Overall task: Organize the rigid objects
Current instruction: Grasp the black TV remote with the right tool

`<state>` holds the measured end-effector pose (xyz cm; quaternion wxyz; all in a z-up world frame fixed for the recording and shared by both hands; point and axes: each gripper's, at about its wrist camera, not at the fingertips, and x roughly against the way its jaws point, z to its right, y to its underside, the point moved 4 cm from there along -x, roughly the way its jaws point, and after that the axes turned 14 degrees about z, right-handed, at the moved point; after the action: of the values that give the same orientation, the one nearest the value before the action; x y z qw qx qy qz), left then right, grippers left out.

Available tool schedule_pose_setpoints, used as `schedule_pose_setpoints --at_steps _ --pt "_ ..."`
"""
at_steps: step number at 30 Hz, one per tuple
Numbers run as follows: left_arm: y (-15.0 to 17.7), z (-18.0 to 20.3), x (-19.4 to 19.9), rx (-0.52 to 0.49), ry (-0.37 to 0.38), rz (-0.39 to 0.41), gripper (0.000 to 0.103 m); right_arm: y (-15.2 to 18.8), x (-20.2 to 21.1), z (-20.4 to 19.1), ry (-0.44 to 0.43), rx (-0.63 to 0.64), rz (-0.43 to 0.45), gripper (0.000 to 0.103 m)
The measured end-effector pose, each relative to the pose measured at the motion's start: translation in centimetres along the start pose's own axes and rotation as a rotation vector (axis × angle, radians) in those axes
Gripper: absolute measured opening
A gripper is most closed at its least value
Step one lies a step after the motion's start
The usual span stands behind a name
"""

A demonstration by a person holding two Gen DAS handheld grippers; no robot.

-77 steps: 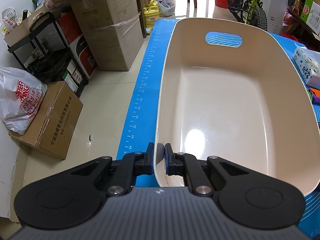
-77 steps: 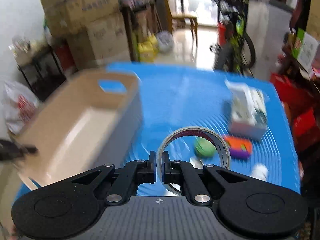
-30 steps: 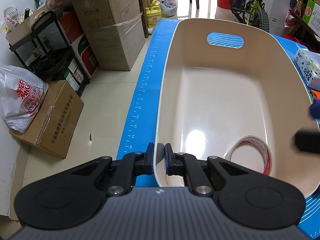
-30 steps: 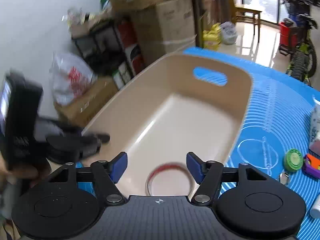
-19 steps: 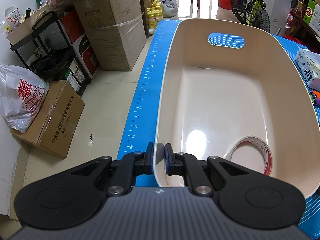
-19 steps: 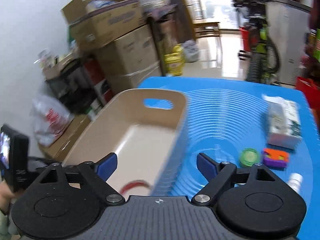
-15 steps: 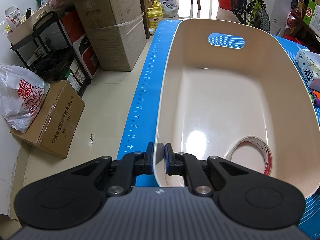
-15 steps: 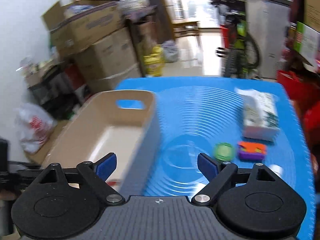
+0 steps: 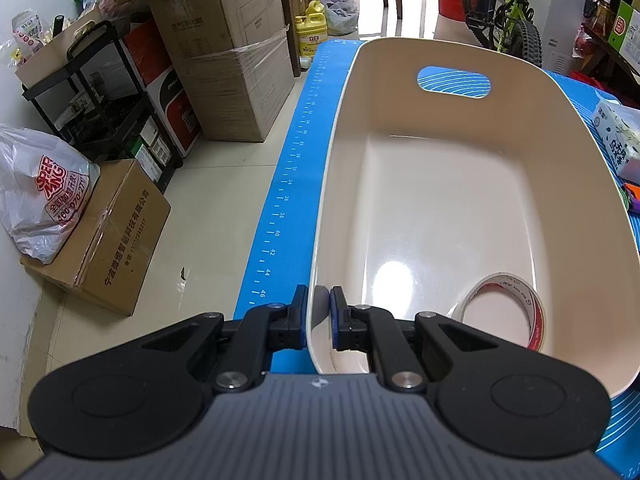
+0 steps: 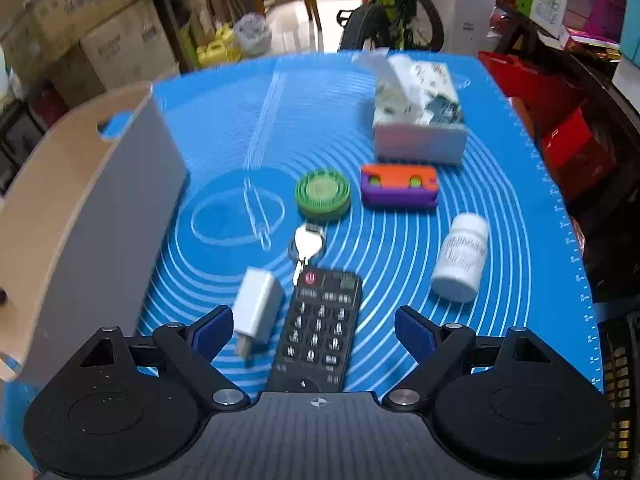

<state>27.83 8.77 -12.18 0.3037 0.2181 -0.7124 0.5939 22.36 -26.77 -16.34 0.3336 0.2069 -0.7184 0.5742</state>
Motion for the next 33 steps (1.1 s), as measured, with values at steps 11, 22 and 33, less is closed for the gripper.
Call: schedule_pose_setpoints --at_steps 11,22,33 --pt "0.0 0.0 0.0 -0.001 0.000 0.003 0.012 3.8 -2.3 -1.5 0.021 0.105 -0.145 0.088" --pt "0.0 0.1 0.1 -0.003 0.000 0.006 0.013 4.0 -2.8 -2.0 0.068 0.092 -0.143 0.068" --pt "0.1 0.0 0.2 -0.003 -0.001 0.006 0.013 2.6 -1.8 -0.4 0.054 -0.046 -0.126 0.054"
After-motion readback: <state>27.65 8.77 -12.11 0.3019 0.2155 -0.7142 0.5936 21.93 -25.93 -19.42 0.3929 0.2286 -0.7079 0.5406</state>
